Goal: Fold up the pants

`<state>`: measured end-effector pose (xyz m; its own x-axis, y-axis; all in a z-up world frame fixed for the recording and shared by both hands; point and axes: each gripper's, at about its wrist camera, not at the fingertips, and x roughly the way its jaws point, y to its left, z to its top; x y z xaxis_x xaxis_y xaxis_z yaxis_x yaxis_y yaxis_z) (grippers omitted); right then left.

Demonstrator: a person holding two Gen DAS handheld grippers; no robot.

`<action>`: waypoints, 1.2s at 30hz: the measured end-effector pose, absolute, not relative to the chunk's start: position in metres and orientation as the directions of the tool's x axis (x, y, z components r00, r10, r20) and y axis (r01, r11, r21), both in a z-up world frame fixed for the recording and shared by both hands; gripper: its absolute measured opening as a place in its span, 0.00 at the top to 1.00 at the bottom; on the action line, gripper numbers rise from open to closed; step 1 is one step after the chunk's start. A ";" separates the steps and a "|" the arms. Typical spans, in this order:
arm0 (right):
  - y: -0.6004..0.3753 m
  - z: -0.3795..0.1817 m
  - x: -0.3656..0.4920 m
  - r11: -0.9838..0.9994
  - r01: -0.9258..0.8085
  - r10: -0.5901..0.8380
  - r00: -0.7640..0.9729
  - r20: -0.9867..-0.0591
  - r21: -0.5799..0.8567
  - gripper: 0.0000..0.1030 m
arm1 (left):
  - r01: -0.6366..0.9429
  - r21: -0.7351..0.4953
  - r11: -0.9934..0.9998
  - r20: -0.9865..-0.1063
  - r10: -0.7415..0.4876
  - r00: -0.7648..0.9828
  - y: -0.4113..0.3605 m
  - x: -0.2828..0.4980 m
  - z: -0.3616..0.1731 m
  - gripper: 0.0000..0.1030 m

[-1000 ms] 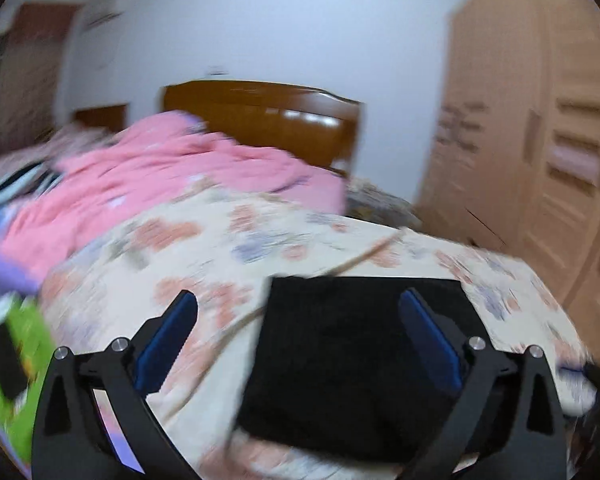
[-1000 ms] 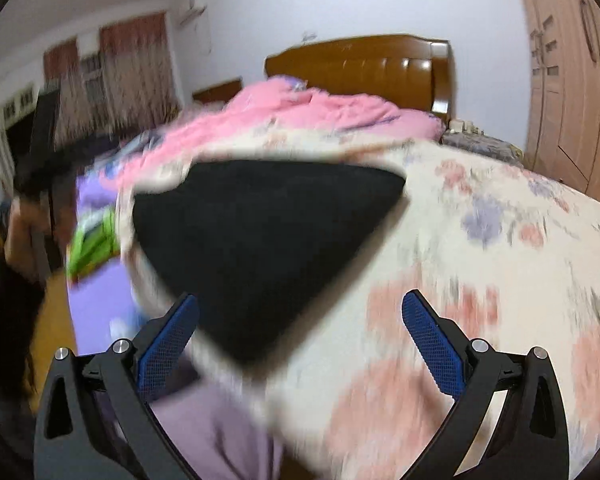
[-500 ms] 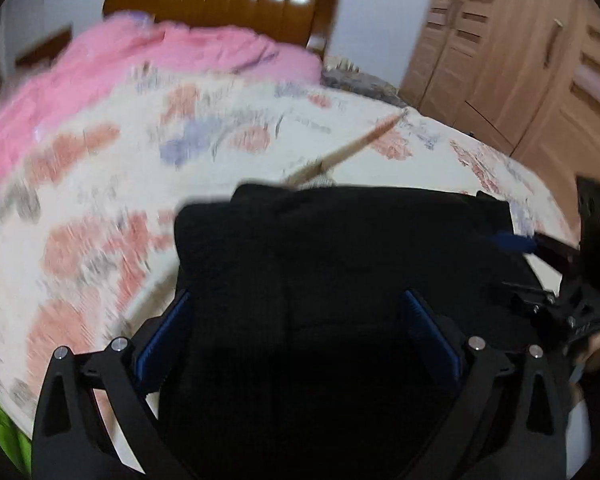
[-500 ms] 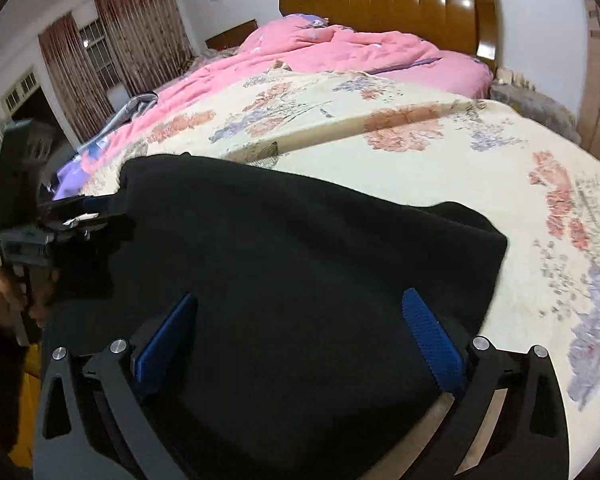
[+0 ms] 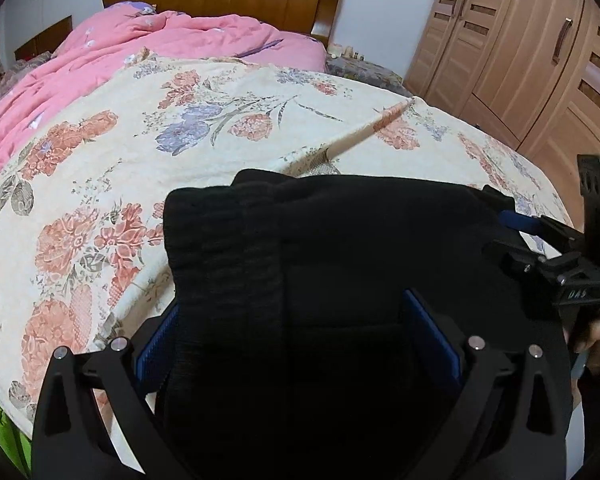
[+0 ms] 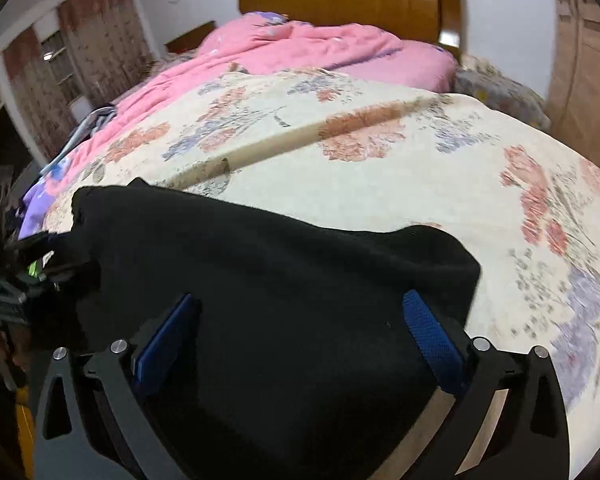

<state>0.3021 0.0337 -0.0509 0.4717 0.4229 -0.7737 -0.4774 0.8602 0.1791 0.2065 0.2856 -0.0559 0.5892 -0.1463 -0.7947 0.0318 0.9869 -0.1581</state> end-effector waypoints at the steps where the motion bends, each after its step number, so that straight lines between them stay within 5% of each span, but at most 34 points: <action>1: 0.035 -0.044 0.295 0.883 -0.446 0.383 0.501 -0.776 0.147 0.05 | 0.033 -0.157 0.987 -0.795 -0.146 0.589 0.285 0.206 -0.056 0.03; 7: 0.054 -0.012 0.177 0.798 -0.596 0.493 0.562 -0.664 0.089 0.04 | 0.029 -0.167 0.985 -0.787 -0.152 0.598 0.286 0.205 -0.055 0.03; 11: 0.067 -0.040 0.124 0.735 -0.676 0.467 0.561 -0.683 -0.052 0.04 | 0.027 -0.154 0.988 -0.790 -0.139 0.597 0.284 0.206 -0.056 0.03; 14: 0.054 -0.051 0.130 0.736 -0.675 0.530 0.537 -0.657 0.042 0.04 | 0.018 -0.120 0.993 -0.791 -0.107 0.602 0.279 0.205 -0.056 0.03; 20: 0.049 -0.027 0.106 0.749 -0.663 0.516 0.592 -0.619 -0.009 0.04 | 0.006 -0.081 0.997 -0.789 -0.068 0.610 0.277 0.204 -0.056 0.02; 22: 0.050 -0.051 0.107 0.744 -0.666 0.466 0.568 -0.678 -0.046 0.04 | 0.004 -0.082 0.997 -0.786 -0.067 0.615 0.278 0.204 -0.056 0.02; 36: 0.036 -0.065 0.106 0.744 -0.669 0.492 0.538 -0.684 0.009 0.04 | -0.007 -0.064 0.998 -0.777 -0.046 0.628 0.277 0.202 -0.056 0.02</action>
<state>0.1064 0.0362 -0.0655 0.5381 0.4918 -0.6845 -0.6686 0.7436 0.0086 0.2016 0.2768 -0.0563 0.6278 -0.0457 -0.7770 -0.0068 0.9979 -0.0641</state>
